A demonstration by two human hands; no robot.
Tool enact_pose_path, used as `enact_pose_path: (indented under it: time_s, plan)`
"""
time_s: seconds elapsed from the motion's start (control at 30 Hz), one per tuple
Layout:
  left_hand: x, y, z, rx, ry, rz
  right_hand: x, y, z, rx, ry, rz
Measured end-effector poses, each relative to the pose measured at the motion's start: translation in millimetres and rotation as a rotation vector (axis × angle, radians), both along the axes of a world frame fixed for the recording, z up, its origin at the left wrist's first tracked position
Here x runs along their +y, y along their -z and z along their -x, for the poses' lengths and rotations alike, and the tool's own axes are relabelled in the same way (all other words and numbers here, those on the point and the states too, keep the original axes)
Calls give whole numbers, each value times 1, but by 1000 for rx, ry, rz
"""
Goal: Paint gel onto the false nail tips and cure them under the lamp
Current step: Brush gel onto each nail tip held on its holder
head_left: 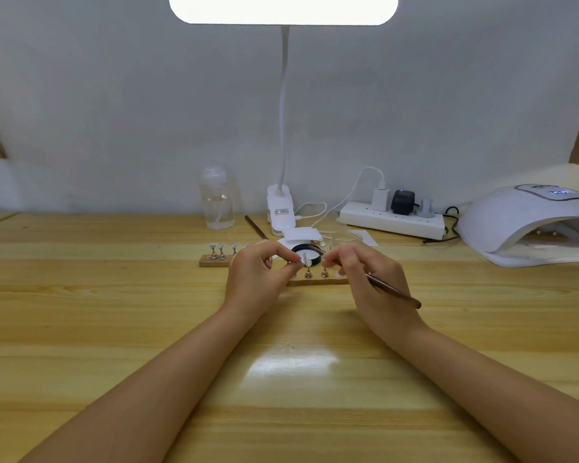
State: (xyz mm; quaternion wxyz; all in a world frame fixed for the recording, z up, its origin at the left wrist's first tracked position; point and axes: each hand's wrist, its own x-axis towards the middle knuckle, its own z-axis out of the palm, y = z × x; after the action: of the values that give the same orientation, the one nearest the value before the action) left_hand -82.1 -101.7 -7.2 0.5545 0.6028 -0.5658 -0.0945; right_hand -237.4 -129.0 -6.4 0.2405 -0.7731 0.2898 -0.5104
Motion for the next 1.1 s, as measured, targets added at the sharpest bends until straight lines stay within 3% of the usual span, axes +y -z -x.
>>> enact_pose_path:
  time_s: [0.17, 0.3, 0.4, 0.5, 0.67, 0.8, 0.93, 1.1]
  plan:
    - [0, 0, -1, -20, 11, -9, 1, 5, 1, -106, -71, -112]
    - [0, 1, -1, -16, 9, -6, 0, 3, 1, -54, -28, 5]
    - [0, 1, -2, -20, 7, -10, 0, 3, 1, 0, -54, -28]
    - [0, 1, -2, -8, 15, 0, 3, 5, 1, -65, -92, -70]
    - [0, 2, -2, -20, 19, 13, 0, 3, 1, 2, -30, 7]
    - [-1, 3, -2, -17, 13, 20, 0, 7, 1, -64, -86, -101]
    - [-2, 3, -2, -7, 17, 43, 2, 3, 2, -102, -46, 14]
    - [0, 2, 0, -7, 32, 109, 2, 1, 1, -117, -15, 14]
